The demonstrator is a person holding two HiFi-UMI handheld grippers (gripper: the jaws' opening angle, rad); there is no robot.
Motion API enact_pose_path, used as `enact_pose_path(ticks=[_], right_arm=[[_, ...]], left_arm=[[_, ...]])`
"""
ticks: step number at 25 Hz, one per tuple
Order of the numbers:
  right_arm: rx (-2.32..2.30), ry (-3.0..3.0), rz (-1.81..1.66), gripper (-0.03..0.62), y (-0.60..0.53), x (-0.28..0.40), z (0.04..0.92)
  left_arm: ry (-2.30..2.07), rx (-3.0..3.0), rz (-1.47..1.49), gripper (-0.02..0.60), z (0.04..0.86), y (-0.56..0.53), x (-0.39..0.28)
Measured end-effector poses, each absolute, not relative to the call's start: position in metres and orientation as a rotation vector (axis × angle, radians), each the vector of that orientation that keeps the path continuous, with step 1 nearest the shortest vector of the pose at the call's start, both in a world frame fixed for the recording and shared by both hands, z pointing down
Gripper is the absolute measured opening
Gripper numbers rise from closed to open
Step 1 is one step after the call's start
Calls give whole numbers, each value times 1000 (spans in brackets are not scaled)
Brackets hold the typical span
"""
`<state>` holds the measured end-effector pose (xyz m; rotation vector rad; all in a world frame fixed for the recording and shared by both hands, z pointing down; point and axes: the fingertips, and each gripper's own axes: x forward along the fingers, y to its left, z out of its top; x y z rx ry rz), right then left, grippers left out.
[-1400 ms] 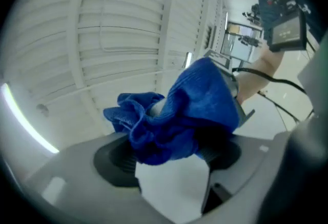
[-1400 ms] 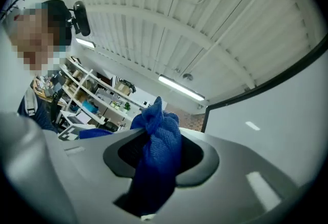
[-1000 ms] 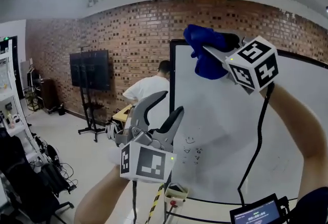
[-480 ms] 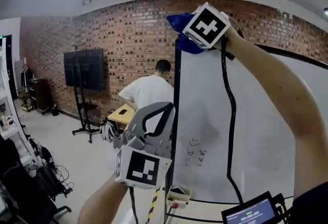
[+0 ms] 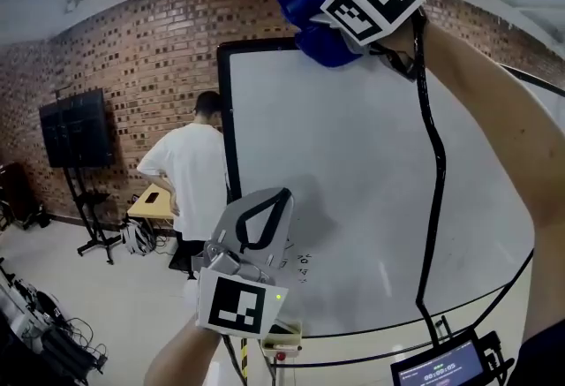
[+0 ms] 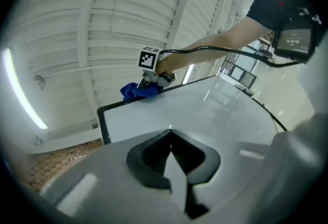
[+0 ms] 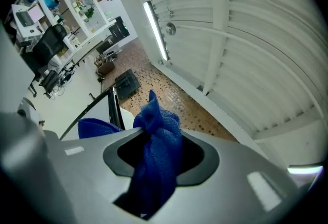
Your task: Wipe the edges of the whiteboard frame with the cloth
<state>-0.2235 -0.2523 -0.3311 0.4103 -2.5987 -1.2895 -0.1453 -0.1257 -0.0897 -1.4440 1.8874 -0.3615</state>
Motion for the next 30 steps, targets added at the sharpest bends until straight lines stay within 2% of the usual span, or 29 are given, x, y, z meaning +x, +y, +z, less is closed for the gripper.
enact_pose_path(ticks=[9,30], right_arm=[[550,-2597,-1195,153,-318,-162,-339],[649,-2629,-1142,150,-445,-21,-349]], left_arm=[[1713,-1564,-344,3,-95,-189,-85],[1696,-1556,-485,3,-108,-279,35]])
